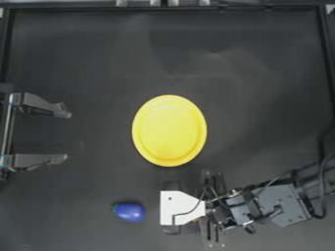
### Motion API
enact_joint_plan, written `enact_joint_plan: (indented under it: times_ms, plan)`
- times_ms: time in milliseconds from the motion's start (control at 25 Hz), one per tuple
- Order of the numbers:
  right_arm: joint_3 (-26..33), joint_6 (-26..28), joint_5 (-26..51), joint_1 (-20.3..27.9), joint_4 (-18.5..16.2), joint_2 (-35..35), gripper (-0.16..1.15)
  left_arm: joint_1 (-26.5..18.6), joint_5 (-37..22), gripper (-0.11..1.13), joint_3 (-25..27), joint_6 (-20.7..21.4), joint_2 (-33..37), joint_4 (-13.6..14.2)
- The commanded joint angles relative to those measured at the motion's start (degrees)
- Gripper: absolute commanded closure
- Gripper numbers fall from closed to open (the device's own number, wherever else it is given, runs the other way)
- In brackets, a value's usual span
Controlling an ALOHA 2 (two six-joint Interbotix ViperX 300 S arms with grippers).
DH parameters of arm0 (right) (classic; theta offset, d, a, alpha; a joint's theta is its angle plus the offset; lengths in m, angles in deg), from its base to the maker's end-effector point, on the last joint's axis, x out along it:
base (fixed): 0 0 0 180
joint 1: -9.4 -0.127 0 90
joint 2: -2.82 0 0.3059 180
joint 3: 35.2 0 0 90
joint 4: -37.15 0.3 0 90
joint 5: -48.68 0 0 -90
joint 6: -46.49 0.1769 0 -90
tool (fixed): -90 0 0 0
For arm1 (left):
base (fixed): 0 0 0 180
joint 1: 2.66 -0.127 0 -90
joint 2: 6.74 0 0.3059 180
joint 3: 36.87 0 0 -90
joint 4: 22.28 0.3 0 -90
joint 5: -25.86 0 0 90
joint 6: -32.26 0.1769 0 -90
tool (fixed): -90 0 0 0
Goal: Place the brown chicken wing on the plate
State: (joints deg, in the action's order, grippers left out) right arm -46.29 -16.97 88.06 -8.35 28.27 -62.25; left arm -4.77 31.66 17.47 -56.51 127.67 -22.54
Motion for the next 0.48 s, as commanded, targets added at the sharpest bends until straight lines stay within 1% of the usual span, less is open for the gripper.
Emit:
enact_joint_plan:
  times_ms: [40, 240, 480]
  plan:
    - [1.05, -0.18, 0.26, -0.18, -0.18, -1.85, 0.57, -0.09, 0.18, -0.01, -1.58, -0.09, -0.7, -0.09]
    - [0.88, -0.62, 1.49, -0.18, -0.62, -4.75, 0.57, -0.09, 0.18, -0.01, -1.58, -0.18, -0.7, -0.09]
    - [0.44, -1.14, 1.67, 1.67, -4.57, -11.16, 0.57, -0.09, 0.18, -0.01, -1.49, -0.18, -0.88, -0.09]
